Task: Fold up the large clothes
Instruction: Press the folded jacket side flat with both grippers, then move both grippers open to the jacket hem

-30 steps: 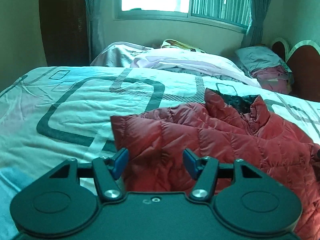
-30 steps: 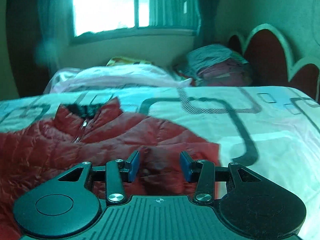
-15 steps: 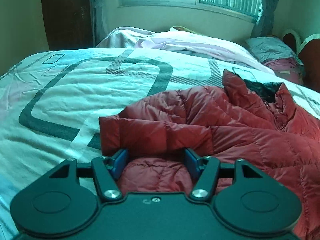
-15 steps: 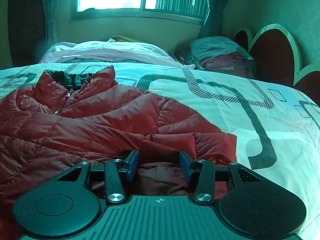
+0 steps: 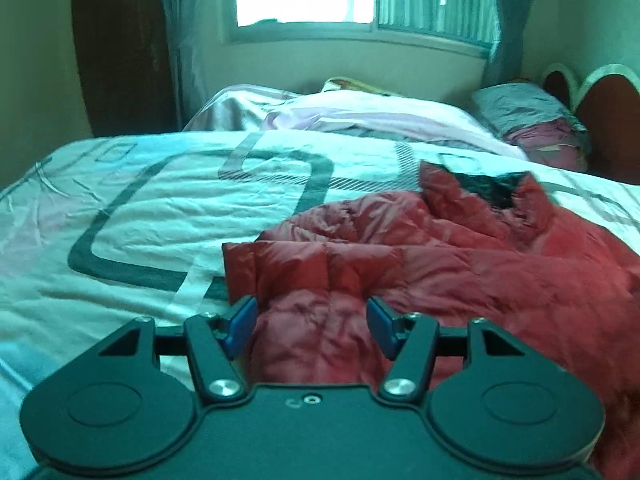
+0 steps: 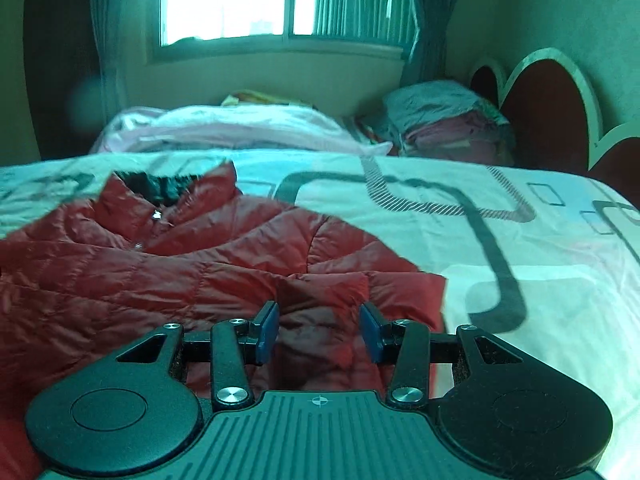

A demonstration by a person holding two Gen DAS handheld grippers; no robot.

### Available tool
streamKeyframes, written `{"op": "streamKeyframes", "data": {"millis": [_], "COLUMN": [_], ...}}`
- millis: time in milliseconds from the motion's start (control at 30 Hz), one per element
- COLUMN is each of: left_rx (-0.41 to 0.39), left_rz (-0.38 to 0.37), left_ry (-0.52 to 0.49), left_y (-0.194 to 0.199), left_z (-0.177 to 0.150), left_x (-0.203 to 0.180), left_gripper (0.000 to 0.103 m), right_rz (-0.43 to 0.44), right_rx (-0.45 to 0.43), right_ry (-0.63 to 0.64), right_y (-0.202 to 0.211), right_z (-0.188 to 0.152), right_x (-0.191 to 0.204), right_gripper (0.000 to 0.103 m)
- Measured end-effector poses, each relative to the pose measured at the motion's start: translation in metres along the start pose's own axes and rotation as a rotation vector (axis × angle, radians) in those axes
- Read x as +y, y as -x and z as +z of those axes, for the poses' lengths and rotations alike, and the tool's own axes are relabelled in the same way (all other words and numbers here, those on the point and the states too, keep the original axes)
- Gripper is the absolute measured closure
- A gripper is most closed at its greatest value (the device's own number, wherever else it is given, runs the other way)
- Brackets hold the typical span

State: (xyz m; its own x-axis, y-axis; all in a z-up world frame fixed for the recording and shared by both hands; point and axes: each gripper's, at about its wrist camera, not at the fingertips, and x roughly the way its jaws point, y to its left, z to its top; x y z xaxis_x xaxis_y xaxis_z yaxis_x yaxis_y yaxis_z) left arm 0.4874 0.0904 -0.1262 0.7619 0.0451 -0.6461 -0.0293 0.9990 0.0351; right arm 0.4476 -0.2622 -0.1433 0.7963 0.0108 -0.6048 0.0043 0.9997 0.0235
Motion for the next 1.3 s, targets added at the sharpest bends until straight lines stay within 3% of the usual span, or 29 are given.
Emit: {"op": "streamKeyframes", "data": {"millis": [133, 300, 500, 633, 667, 700, 767, 1067, 1300], "left_rx": [0.038, 0.113, 0.133, 0.131, 0.127, 0.121, 0.112, 0.106, 0.128], "left_rz": [-0.031, -0.008, 0.024, 0.042, 0.044, 0.042, 0.042, 0.039, 0.036], "left_ry": [-0.029, 0.012, 0.002, 0.001, 0.000, -0.001, -0.006, -0.038, -0.073], "left_y": [0.013, -0.011, -0.011, 0.006, 0.013, 0.020, 0.034, 0.103, 0.140], "left_z": [-0.019, -0.029, -0.027, -0.026, -0.026, -0.028, -0.031, -0.065, -0.095], "left_x": [-0.006, -0.009, -0.014, -0.015, -0.016, -0.016, -0.019, -0.019, -0.001], "left_gripper": [0.043, 0.040, 0.039, 0.037, 0.033, 0.031, 0.028, 0.015, 0.015], "right_rz": [-0.001, -0.028, -0.019, 0.005, 0.019, 0.031, 0.044, 0.146, 0.126], "right_rx": [0.014, 0.103, 0.147, 0.127, 0.115, 0.103, 0.062, 0.063, 0.098], "right_ry": [0.042, 0.033, 0.028, -0.002, -0.011, -0.013, 0.001, 0.052, 0.035], "right_y": [0.015, -0.014, -0.019, 0.004, 0.014, 0.022, 0.042, 0.104, 0.147], "right_z": [-0.019, -0.036, -0.028, -0.025, -0.026, -0.027, -0.031, -0.061, -0.100], "right_x": [0.009, 0.006, 0.002, -0.004, -0.006, -0.007, -0.007, -0.005, -0.011], "right_gripper": [0.059, 0.059, 0.058, 0.058, 0.052, 0.032, 0.017, 0.017, 0.017]}}
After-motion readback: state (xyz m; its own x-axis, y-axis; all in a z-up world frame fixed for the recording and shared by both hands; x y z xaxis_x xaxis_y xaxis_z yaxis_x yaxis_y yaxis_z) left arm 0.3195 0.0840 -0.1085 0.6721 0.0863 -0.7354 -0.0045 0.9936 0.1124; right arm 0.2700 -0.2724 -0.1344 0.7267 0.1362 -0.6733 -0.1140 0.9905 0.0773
